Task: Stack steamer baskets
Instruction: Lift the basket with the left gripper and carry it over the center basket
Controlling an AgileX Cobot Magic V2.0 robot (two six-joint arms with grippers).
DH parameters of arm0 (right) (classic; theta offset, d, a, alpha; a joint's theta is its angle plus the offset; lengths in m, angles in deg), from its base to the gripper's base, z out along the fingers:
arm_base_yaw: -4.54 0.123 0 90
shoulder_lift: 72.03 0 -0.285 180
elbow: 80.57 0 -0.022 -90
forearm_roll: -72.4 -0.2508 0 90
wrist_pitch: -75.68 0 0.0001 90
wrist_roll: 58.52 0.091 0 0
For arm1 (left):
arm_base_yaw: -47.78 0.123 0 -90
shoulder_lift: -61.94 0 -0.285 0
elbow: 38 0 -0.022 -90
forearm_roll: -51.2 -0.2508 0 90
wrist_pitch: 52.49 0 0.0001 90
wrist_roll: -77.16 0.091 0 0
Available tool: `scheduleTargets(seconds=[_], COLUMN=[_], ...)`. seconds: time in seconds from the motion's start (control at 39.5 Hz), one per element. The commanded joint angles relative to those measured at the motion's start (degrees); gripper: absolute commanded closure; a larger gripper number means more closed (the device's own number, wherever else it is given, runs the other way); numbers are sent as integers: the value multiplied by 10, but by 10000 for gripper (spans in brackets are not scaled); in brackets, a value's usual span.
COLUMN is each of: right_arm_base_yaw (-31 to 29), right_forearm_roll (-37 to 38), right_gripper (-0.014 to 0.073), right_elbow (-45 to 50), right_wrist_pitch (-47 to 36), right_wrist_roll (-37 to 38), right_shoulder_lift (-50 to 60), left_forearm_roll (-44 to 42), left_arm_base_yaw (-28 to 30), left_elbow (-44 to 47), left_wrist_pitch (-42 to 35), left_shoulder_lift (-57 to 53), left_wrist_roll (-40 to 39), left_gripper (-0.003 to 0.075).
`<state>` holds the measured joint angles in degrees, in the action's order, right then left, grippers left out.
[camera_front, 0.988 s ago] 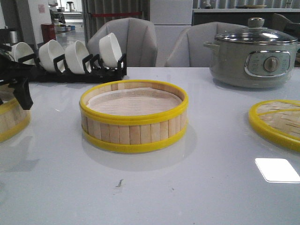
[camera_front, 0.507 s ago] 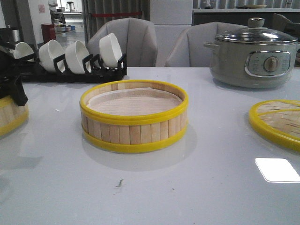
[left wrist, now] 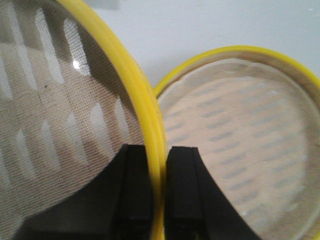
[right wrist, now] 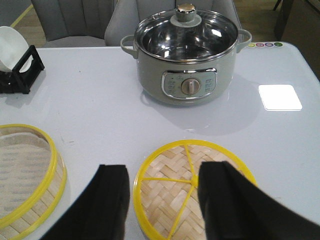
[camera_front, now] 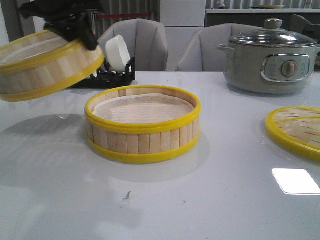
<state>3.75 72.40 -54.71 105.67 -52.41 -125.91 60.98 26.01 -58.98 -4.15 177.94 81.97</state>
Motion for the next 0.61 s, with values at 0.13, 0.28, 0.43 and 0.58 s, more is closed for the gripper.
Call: scheduleTargets(seconds=[0.13,0.28,0.43,0.58], right_arm_base_yaw=[0,0,0,0], right_forearm_roll=[0,0,0,0], right_gripper=[161,161,161,161], right_elbow=[-21,-21,-21,-21], right_wrist_pitch=[-51,-51,-51,-51], right_wrist_roll=[-1,-1,-1,-1], right_shoulder_lift=[1,1,1,1], left_forearm_roll=[7,6,5,2], left_arm_base_yaw=[-111,-164,-186,-188], left_elbow=[-27,-27,-35,-49], left_wrist_pitch=[-39,-76,-88,-65], left_shoulder_lift=[-37,-37,-25,5], left_wrist_roll=[2,2,2,2], left_gripper=[634,634,634,634])
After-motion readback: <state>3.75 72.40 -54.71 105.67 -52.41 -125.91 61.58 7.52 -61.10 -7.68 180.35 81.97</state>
